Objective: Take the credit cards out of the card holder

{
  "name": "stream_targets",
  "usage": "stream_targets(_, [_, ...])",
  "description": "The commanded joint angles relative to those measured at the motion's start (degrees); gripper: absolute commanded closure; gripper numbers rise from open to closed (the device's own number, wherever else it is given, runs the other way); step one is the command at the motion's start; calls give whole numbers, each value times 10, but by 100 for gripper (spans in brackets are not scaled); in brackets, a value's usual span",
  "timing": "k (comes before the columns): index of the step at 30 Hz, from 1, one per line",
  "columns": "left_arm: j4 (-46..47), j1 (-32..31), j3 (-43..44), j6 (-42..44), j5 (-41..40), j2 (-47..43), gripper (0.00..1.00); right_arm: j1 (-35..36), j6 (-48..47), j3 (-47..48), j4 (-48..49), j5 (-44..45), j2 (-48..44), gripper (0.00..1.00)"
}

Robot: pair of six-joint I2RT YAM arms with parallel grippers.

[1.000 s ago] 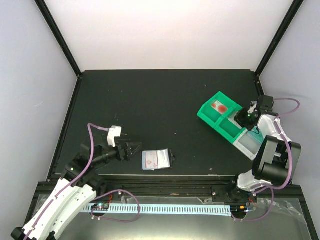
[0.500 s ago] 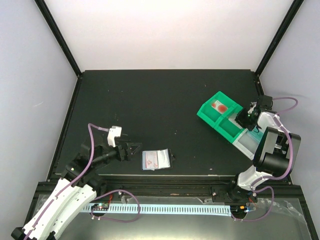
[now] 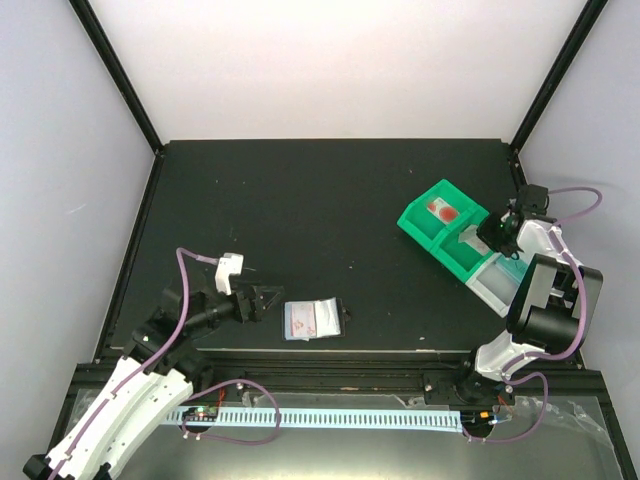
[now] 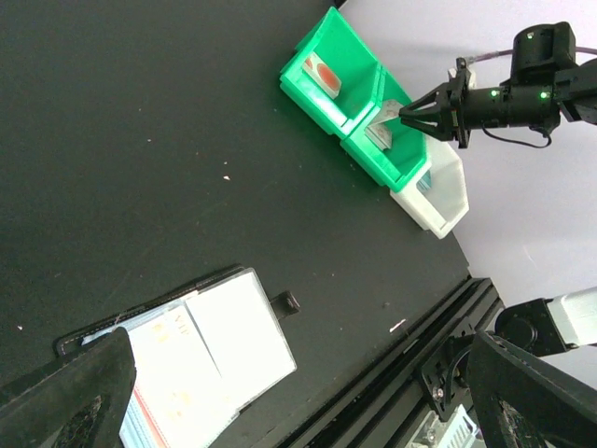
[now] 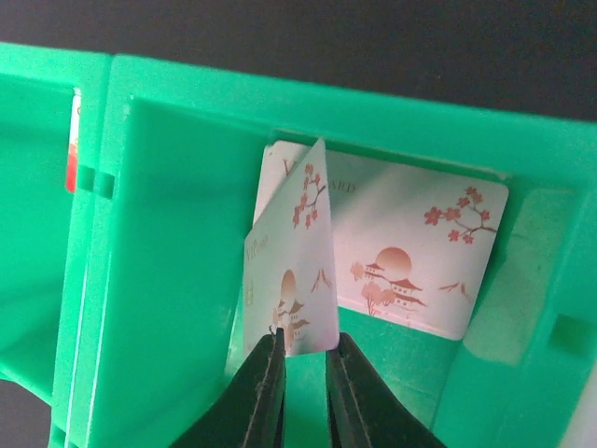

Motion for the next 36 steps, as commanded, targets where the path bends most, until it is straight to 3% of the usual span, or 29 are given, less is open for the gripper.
stream_targets(1, [12, -1, 0, -4, -2, -7, 1, -3, -8, 15, 8, 31, -3, 87])
stream_targets(12, [2, -2, -2, -7, -4, -12, 1, -3, 6, 11, 2, 38, -7, 86])
stream_targets(19, [-7, -2, -2, -9, -6, -22, 1, -3, 22, -12, 25, 40, -20, 93])
stream_targets(24, [-8, -1, -3, -9, -7, -29, 1, -3, 57, -46, 65, 39, -51, 99])
stream_targets(36, [-12, -2, 1, 3, -1, -29, 1, -3, 228, -177, 231, 68, -135, 99])
